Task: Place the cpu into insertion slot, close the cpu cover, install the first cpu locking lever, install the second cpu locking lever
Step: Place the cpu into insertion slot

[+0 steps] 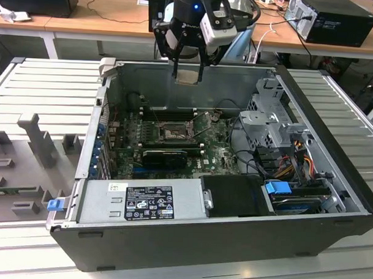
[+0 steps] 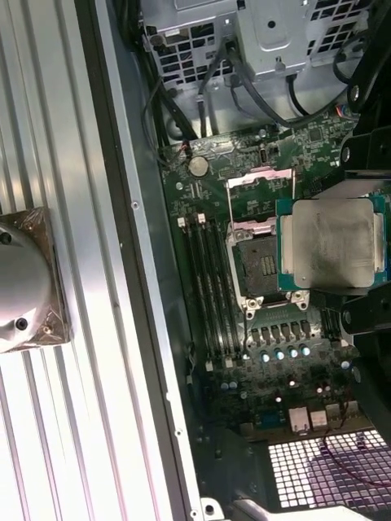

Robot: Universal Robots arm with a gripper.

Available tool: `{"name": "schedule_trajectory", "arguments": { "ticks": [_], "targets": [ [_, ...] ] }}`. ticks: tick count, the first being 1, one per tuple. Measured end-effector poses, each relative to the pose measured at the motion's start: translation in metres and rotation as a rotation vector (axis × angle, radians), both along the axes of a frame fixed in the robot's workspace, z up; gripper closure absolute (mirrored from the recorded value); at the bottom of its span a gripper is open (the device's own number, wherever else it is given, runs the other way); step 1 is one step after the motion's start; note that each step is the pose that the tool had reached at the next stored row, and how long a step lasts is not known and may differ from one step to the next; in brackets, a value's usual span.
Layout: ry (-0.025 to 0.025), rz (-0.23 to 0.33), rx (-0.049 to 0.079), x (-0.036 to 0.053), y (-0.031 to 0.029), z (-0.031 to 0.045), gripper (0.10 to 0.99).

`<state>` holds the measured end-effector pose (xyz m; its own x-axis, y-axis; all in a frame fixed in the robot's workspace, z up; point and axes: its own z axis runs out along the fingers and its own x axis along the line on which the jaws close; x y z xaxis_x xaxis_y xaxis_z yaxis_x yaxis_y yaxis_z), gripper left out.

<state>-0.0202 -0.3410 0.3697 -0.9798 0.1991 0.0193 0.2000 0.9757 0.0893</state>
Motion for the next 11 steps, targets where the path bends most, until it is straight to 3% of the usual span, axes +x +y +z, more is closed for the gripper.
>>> {"name": "schedule_trajectory", "arguments": {
  "ticks": [11],
  "targets": [
    [0.0000, -0.037, 0.000, 0.0000, 0.0000, 0.0000, 0.561]
  ]
}}
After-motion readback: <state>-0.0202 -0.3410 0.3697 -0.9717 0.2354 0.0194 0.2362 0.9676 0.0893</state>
